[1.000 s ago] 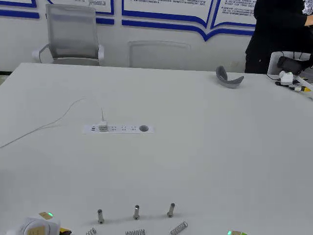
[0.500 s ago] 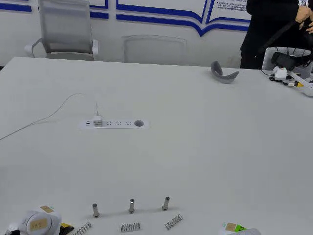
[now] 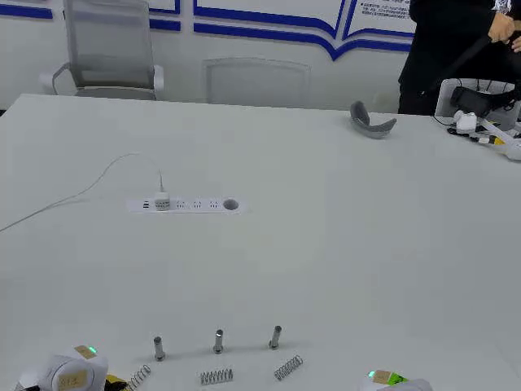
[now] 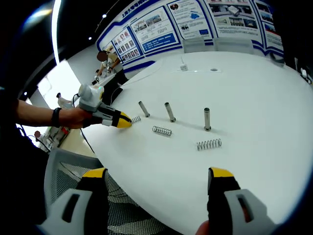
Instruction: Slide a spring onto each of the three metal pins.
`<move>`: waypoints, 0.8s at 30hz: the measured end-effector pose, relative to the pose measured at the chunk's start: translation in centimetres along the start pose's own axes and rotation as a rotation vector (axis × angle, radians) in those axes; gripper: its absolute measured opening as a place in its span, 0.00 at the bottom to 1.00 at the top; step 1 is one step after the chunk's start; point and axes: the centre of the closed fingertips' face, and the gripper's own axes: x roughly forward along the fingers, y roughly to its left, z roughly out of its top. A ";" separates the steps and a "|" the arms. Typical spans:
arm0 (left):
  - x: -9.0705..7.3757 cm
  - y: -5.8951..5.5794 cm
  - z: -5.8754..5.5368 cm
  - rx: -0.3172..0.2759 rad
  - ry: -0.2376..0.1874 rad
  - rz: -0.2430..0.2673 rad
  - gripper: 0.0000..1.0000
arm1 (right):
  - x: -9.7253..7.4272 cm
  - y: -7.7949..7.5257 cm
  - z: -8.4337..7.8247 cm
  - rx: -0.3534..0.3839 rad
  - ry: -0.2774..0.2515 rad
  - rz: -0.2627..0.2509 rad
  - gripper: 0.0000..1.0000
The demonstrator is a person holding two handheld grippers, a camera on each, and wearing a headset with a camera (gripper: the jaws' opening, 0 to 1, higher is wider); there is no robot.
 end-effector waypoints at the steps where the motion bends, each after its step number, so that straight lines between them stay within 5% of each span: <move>1: 0.0 -0.1 0.0 -0.015 0.006 -0.004 0.11 | 0.0 0.0 0.1 -0.002 -0.002 0.001 0.85; 12: -1.6 -0.7 0.7 -0.020 -0.017 -0.009 0.11 | 0.0 0.6 0.7 -0.016 -0.016 0.024 0.84; 24: -4.7 -2.0 2.9 -0.015 -0.092 -0.034 0.11 | 0.5 1.8 1.4 -0.022 -0.026 0.069 0.82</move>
